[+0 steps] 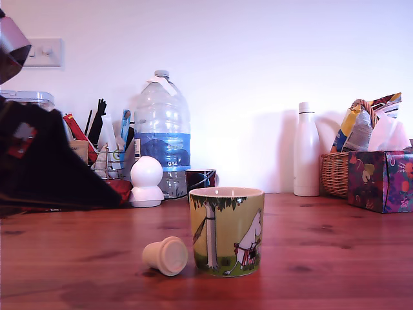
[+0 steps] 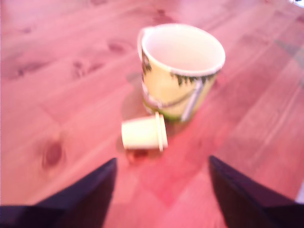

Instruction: Pick up the coffee capsules from the table one by one and drop them inside the nearest coffee cup

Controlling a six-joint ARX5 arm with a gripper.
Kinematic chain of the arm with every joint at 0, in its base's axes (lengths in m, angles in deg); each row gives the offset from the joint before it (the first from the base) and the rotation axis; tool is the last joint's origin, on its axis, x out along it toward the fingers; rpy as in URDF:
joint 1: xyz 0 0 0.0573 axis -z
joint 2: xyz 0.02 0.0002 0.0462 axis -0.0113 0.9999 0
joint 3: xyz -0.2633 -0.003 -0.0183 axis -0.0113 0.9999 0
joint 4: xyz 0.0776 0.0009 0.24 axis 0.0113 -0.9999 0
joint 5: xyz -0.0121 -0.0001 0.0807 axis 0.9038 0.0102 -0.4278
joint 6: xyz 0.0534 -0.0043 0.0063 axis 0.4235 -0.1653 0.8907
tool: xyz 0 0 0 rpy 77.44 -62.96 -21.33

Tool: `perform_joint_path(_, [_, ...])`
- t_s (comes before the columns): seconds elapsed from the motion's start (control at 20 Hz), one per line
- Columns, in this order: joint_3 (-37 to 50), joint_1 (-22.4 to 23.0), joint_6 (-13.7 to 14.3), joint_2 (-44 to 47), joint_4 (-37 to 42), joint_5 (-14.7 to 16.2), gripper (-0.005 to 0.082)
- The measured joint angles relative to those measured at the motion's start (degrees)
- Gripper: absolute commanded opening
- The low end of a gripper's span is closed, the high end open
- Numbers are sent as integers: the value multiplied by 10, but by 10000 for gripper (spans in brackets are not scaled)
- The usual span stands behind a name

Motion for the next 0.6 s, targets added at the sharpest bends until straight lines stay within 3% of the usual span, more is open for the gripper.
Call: perform_joint_path(0.6, [1, 0, -8, 159, 199, 1, 781])
